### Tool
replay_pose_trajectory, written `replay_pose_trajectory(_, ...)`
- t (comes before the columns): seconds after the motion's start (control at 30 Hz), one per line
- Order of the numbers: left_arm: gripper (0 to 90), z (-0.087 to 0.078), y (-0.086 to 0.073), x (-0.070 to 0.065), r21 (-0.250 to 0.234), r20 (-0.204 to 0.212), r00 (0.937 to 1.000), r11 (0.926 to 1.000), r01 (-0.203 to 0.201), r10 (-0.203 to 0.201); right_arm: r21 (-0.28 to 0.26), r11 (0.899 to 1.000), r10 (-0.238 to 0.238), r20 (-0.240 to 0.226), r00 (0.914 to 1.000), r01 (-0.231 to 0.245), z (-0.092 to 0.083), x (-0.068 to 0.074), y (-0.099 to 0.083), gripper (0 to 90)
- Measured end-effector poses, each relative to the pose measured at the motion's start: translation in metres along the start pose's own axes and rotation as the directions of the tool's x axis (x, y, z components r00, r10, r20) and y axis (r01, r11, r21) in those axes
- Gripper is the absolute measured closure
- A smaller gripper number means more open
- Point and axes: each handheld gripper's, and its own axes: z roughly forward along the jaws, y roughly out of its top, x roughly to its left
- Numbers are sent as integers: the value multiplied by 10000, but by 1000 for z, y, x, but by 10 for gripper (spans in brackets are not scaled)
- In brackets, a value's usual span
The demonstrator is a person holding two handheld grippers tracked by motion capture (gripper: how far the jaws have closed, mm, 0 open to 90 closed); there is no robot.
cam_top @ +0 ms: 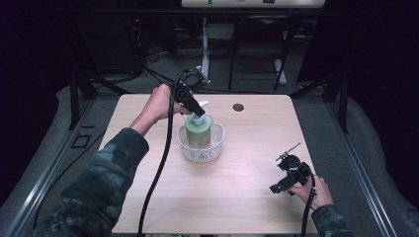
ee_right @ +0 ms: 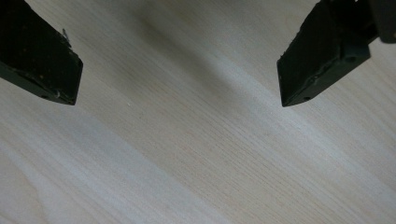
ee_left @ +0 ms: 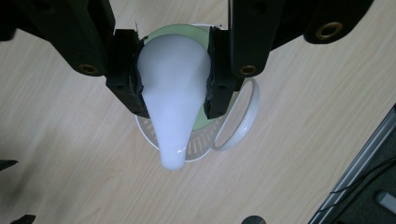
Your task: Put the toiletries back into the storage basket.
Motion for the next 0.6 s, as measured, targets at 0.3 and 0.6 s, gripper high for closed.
replay_pose_trajectory(0.3, 626, 0, -4, -2, -240, -68, 9999, 9997, 93, -95, 22, 10000, 37, -69, 10000, -37, 1, 2, 1, 0)
replay_pose_trajectory(0.6, 378, 2, -7, -2, -373, 39, 9990, 9983, 444, -443, 15, 10000, -6, -82, 10000, 6, 1, 1, 1, 0)
